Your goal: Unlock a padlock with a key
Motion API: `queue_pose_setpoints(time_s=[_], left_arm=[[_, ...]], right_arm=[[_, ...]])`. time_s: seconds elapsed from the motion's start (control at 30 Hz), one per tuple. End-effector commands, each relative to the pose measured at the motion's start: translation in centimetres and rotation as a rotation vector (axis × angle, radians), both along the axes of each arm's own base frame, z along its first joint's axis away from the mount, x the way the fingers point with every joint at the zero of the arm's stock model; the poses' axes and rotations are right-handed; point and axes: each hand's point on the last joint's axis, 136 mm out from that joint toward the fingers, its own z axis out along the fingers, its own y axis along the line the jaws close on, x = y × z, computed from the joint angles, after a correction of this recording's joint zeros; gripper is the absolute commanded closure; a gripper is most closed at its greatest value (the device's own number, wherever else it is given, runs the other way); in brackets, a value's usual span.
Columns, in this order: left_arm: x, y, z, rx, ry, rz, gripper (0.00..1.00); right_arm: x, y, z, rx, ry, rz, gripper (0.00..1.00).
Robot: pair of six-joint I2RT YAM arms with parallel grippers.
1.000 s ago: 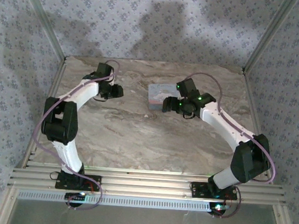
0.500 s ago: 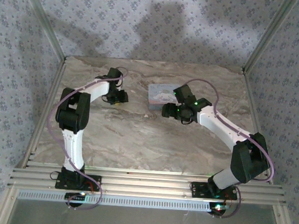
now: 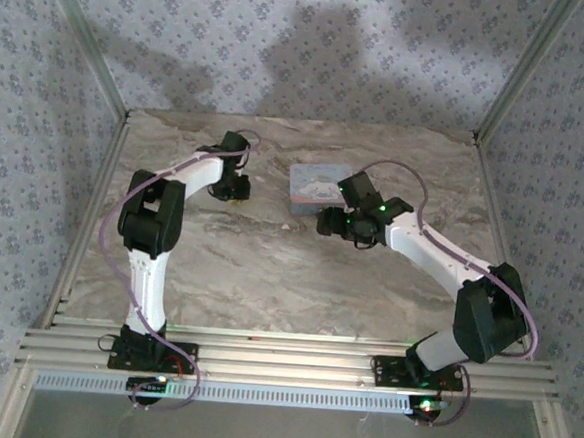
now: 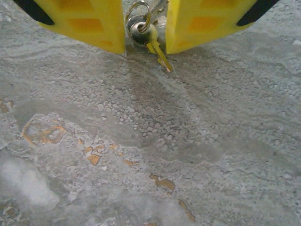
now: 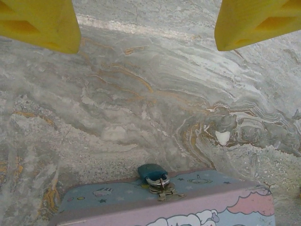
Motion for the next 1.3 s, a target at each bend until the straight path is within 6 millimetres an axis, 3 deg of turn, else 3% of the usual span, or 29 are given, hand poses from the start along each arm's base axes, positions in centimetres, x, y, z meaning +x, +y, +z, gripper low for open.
queue_pose_setpoints(time_s=[0.0,0.17,0.5,0.73,1.0,1.17,1.27], left_arm=[[-1.7,-0.5,-0.8,0.037,0.06,-0.053,0.78],[-2.7,-1.4,1.1,0.029,0.028,-0.118,0.99],[-4.7,-2.2,6.2,-0.018,-0.057,-0.201,1.0],[-5.7,-3.9,11.4,-0.158,-0.167,-0.263,1.0],[-9.2,-8.1,20.3,-0.477,-0.365,-0.487,1.0],[-13.3,-10.9,24.6,-0.711,-0.375,-0.703,1.0],[-14.8,-11.6,26.2,-0.8,-0.415,-0.772,1.0]], right_arm=[[-0.5,-0.5,0.7,0.001,-0.022,-0.026,0.24],[-1.1,-0.8,1.0,0.029,-0.034,-0.03,0.24],[-1.4,-1.4,1.4,0.151,-0.04,-0.105,0.24],[-1.8,-1.3,2.7,0.211,-0.072,-0.093,0.24],[-2.3,0.9,7.8,0.387,-0.215,0.054,0.37],[-2.6,2.1,11.7,0.502,-0.304,0.134,0.5],[-2.8,2.9,14.5,0.589,-0.348,0.176,0.55]])
